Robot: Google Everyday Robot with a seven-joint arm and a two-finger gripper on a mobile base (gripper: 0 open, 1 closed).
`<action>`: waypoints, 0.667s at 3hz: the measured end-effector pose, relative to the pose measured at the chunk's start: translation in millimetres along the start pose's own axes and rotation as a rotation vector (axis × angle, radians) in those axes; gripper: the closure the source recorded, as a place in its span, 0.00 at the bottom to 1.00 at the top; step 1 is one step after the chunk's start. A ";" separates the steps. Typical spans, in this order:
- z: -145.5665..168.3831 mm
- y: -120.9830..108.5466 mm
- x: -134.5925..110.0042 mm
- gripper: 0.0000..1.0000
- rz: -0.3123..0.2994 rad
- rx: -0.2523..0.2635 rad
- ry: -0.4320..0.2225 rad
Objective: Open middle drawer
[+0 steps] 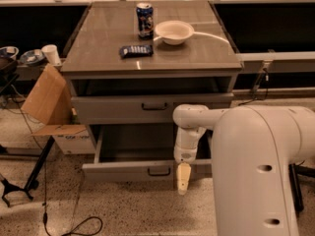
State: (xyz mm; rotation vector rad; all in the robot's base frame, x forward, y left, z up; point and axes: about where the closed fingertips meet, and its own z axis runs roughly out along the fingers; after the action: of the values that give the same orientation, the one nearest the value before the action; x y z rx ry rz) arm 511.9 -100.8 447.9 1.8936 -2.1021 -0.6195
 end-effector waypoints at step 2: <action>3.2 42.6 23.2 0.00 -0.009 -0.046 0.017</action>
Offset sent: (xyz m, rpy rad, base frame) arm -0.1159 -0.0550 0.0392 -0.0332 0.1057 0.0213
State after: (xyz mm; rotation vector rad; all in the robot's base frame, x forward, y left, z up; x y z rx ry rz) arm 469.9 -120.3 462.5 1.8784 -2.0519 -0.6464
